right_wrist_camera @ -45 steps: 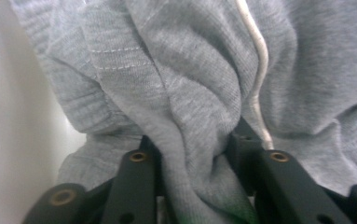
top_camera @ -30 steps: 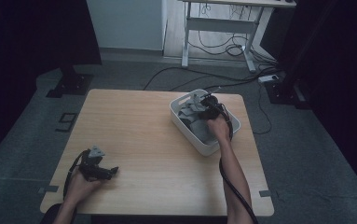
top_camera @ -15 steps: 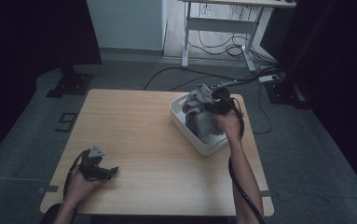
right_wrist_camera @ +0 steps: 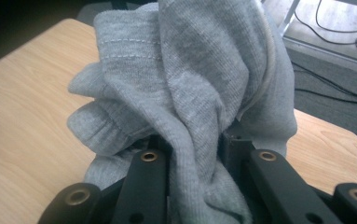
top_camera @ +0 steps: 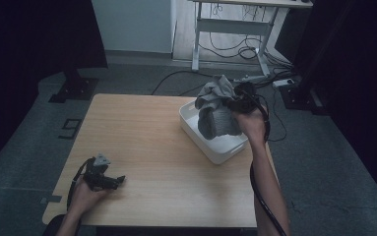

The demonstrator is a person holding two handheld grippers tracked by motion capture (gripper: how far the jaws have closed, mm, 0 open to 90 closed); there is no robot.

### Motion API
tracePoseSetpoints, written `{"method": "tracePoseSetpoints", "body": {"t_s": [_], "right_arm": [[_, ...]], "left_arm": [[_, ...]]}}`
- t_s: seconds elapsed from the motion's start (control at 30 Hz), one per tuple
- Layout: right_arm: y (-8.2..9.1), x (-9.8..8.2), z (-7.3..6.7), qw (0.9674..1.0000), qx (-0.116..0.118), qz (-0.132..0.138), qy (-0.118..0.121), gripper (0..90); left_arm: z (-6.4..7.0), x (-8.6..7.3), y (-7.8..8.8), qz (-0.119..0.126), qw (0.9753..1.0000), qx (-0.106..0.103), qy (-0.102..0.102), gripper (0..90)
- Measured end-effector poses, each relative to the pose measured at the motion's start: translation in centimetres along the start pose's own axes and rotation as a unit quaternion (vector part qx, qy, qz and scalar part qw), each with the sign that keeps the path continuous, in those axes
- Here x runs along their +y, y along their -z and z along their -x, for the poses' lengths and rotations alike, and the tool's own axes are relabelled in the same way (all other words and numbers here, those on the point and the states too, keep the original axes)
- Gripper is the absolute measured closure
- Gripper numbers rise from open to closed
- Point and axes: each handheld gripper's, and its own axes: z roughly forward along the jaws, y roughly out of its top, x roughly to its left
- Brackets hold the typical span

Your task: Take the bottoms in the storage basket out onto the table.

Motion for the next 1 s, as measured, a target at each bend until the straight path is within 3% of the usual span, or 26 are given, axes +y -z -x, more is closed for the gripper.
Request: {"method": "tracePoseSetpoints", "body": {"t_s": [0.17,0.3,0.57,1.0], "right_arm": [[1.0,0.4,-1.0,0.9999,0.013,0.007,0.007,75.0],[1.5,0.7,-2.7,0.9990,0.038,0.015,0.017,75.0],[1.2,0.8,-5.5,0.9966,0.073,0.021,0.033,75.0],[-0.2,0.8,-11.0,0.9888,0.129,0.024,0.071,74.9]], "left_arm": [[0.1,0.0,0.0,0.000,1.0000,0.001,0.002,0.0],[0.2,0.1,-0.1,0.000,1.0000,0.001,0.002,0.0],[0.2,0.1,0.0,-0.001,1.0000,0.001,0.002,0.0],[0.2,0.0,0.0,-0.001,1.0000,0.002,0.003,0.0]]}}
